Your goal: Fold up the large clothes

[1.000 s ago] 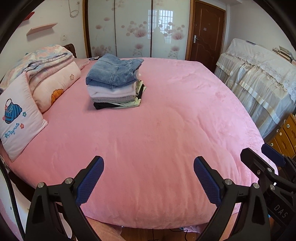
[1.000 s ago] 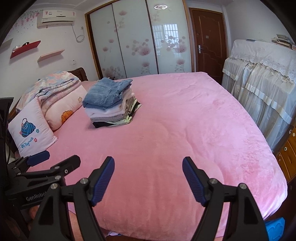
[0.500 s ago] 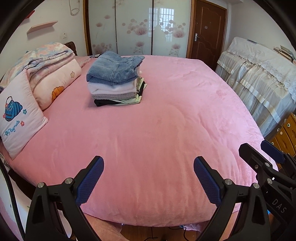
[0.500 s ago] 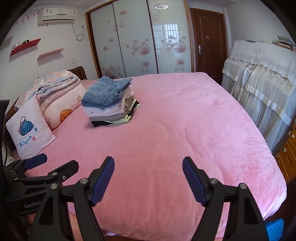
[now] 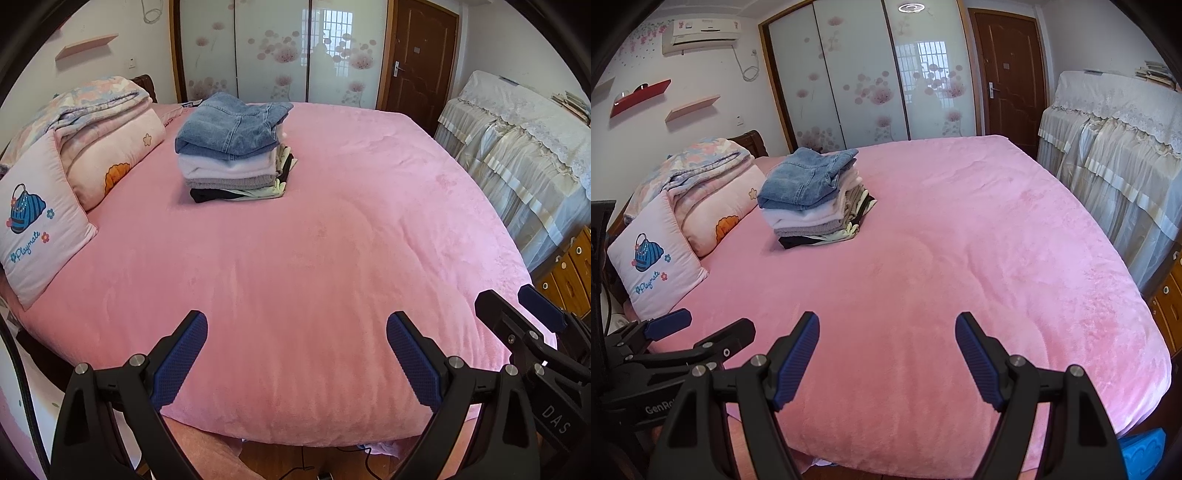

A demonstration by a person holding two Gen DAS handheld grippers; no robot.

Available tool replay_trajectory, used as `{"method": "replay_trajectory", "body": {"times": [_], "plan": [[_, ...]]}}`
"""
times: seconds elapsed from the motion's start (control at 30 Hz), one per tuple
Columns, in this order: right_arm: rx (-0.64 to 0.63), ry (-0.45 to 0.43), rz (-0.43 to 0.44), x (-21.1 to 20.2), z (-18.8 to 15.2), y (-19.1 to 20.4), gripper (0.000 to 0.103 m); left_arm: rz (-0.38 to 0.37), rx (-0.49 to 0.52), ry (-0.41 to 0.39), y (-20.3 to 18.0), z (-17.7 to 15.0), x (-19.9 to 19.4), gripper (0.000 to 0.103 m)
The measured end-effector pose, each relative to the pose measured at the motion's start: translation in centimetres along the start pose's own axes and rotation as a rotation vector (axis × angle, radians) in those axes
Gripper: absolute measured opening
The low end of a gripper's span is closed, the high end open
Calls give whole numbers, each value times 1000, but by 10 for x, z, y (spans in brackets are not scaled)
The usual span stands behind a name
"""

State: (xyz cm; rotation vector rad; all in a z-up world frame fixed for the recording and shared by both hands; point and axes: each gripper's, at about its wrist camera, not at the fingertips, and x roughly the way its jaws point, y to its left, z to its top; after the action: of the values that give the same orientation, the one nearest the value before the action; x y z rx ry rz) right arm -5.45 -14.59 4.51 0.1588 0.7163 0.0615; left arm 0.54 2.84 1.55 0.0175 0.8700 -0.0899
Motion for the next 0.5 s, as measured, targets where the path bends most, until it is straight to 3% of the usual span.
{"method": "replay_trajectory", "body": {"times": [0.5], "plan": [[8, 1, 12, 2, -6, 1, 77, 7, 16, -24, -3, -6, -1, 97]]}}
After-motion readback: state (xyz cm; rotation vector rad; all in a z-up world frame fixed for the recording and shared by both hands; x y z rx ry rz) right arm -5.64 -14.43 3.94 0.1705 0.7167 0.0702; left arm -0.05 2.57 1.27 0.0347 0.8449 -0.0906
